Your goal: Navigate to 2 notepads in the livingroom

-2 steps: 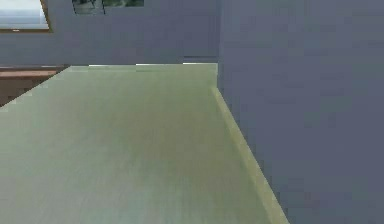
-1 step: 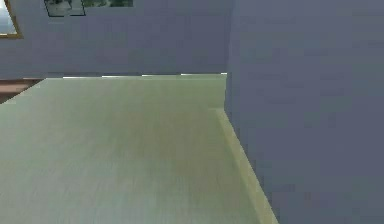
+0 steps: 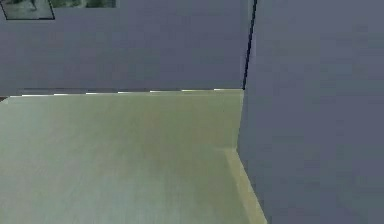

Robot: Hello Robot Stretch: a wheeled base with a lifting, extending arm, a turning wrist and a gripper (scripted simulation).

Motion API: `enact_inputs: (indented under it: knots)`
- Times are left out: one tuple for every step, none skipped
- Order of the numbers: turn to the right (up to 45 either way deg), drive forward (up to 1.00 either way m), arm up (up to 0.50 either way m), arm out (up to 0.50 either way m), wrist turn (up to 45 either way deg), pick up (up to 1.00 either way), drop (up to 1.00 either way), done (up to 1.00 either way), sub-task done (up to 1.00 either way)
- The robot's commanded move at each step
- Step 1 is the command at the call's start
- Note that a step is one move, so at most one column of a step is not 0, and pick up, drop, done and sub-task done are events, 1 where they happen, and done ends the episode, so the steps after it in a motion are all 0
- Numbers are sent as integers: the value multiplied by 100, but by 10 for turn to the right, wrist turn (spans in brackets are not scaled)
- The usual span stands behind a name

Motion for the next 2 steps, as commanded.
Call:
enact_inputs:
  knots:
    - [-30,0,0,0,0,0,0,0,0]
    - [0,100,0,0,0,0,0,0,0]
